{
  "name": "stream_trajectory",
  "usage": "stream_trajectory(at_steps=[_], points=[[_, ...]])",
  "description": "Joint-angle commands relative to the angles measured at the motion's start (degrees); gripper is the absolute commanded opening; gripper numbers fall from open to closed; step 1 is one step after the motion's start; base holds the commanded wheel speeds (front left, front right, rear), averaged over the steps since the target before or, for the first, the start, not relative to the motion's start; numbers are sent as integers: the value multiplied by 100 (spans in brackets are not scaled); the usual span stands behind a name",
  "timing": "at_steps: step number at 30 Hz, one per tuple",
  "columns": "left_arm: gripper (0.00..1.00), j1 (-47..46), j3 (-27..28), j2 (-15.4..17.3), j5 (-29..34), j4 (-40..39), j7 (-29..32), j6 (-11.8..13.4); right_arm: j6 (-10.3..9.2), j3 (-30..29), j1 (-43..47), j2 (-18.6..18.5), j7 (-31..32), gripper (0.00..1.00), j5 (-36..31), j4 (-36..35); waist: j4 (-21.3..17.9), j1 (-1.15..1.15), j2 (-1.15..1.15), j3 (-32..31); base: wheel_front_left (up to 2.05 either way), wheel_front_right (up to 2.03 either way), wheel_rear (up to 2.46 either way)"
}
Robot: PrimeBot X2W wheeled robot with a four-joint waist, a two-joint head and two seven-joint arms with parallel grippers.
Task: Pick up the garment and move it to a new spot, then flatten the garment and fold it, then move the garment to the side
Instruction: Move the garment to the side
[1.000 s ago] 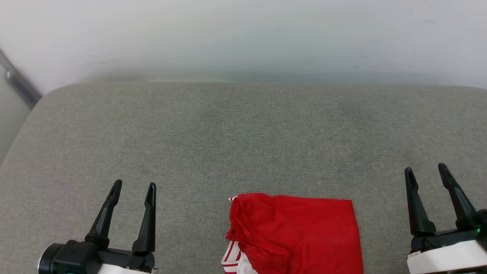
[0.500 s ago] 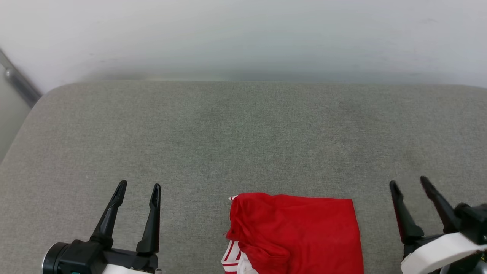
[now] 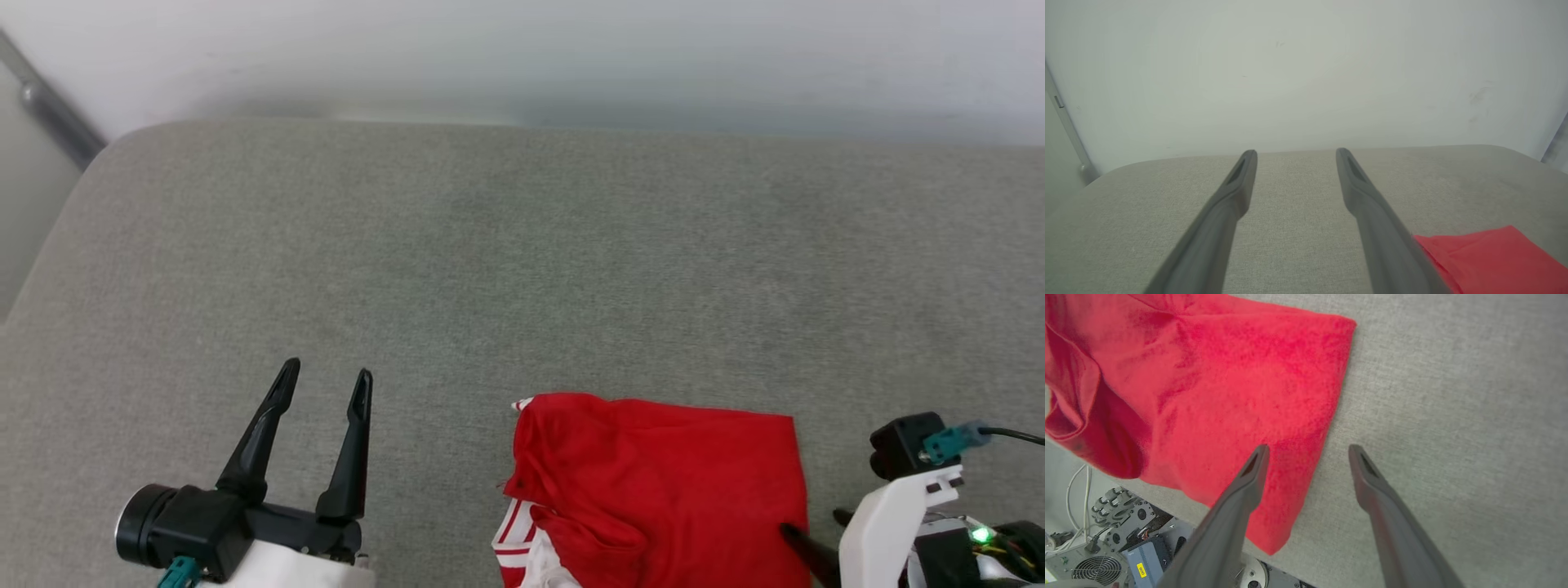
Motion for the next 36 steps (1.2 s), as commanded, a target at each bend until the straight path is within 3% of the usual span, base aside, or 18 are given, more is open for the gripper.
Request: stream_trajectory(at_steps=[1,7,15,16,18,22,28,36], points=[[100,-96,-25,12,30,10,-15,-8,-2,-19,-64,30,47,100,12,15,104,0,0,98,0,0,0],[100,-260,-92,-6,29,86,-15,-8,-2,0,-165,332,461,100,-175,336,314,0,0,263,0,0,0],[100,-328,-83,-16,9,147,-15,-8,-1,395,-241,361,93,100,-343,1058,400,0,0,350,0,0,0],[100,-335,-97,-20,7,158,-15,-8,-1,463,-275,325,45,87,-399,1153,397,0,0,353,0,0,0],[100,-344,-127,-25,10,190,-15,-8,-1,594,-305,246,-98,0,-495,1312,383,0,0,329,0,0,0],[100,-331,-150,-44,1,236,-15,-8,-2,786,-453,114,-377,0,-576,1394,300,0,0,217,0,0,0],[100,-259,-285,-81,-58,218,-14,-8,-5,1162,-920,-520,-667,0,-1018,1130,-37,0,0,63,0,0,0],[100,-550,-932,-122,-10,224,-14,-8,-4,1793,-1658,-1765,-502,0,-1383,620,-853,0,0,231,0,0,0]])
